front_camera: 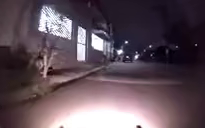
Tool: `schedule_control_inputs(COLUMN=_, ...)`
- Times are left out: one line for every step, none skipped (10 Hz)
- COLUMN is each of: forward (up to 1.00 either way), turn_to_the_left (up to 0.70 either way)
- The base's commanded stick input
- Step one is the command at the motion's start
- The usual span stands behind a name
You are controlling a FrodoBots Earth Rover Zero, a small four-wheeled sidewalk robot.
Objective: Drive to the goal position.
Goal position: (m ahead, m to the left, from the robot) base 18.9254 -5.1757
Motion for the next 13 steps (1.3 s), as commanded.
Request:
schedule_control_inputs(forward=0.70, turn_to_the_left=0.00)
schedule_control_inputs(forward=0.70, turn_to_the_left=0.00)
schedule_control_inputs(forward=0.70, turn_to_the_left=0.00)
schedule_control_inputs(forward=0.70, turn_to_the_left=0.00)
schedule_control_inputs(forward=0.70, turn_to_the_left=0.00)
schedule_control_inputs(forward=0.70, turn_to_the_left=-0.22)
schedule_control_inputs(forward=0.70, turn_to_the_left=-0.34)
schedule_control_inputs(forward=0.70, turn_to_the_left=-0.33)
schedule_control_inputs(forward=0.70, turn_to_the_left=-0.23)
schedule_control_inputs(forward=0.70, turn_to_the_left=0.00)
schedule_control_inputs(forward=0.70, turn_to_the_left=0.00)
schedule_control_inputs(forward=0.70, turn_to_the_left=0.00)
schedule_control_inputs(forward=0.70, turn_to_the_left=0.00)
